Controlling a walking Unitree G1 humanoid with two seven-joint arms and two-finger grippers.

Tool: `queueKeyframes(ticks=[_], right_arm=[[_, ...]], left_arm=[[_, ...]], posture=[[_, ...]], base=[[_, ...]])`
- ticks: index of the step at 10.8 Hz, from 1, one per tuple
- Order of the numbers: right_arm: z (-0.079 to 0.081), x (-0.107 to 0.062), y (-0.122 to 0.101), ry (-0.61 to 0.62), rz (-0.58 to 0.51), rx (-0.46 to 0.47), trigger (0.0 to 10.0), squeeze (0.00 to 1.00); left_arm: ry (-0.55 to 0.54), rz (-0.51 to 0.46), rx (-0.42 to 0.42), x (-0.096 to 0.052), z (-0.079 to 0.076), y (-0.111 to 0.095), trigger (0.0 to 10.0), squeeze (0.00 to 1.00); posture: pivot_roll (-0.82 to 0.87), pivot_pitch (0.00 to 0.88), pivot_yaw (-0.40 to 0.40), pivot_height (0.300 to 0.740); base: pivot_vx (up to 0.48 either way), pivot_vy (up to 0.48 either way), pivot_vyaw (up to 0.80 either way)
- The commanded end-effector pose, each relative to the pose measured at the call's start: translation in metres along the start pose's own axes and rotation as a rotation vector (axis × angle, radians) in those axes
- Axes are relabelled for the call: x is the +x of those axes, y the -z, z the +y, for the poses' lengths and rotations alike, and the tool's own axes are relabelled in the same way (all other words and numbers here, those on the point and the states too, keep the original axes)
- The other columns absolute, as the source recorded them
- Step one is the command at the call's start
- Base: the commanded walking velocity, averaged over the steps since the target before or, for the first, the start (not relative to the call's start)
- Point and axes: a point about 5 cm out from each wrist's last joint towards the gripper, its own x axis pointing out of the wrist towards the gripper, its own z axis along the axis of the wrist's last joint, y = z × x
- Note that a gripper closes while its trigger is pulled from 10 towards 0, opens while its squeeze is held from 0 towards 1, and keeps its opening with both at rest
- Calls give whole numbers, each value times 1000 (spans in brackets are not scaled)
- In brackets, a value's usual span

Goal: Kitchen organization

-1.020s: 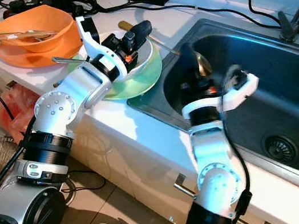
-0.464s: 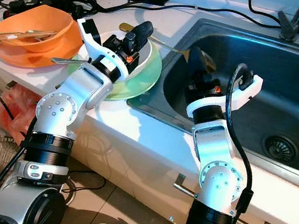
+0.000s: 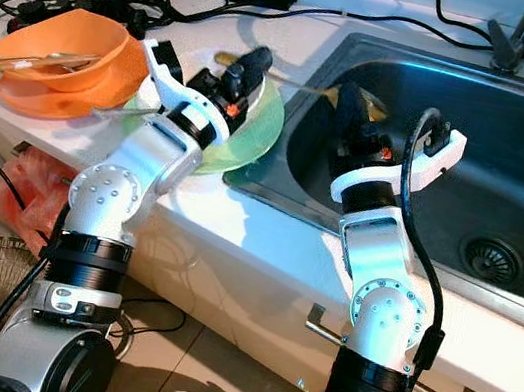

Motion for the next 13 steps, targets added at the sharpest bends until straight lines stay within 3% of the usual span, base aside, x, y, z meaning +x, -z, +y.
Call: queueKeyframes(ticks=[1, 2, 3, 13], right_arm=[[14, 5, 0, -57, -9, -9, 0, 0], [14, 6, -1, -55, -16, -10, 0, 0], [13, 7, -3, -39, -36, -18, 0, 0], [9, 10, -4, 2, -72, -31, 0, 0]], left_arm=[[-106, 112, -50, 0, 17, 47, 10000, 0], [-106, 122, -53, 0, 17, 48, 10000, 329], [-110, 131, -53, 0, 18, 49, 10000, 1000], [-84, 129, -12, 1, 11, 48, 10000, 1000]], posture=[[2, 129, 176, 740], [4, 127, 175, 740], [4, 125, 176, 740], [8, 127, 175, 740]], base=[[0, 0, 0], [0, 0, 0], [0, 0, 0], [0, 0, 0]])
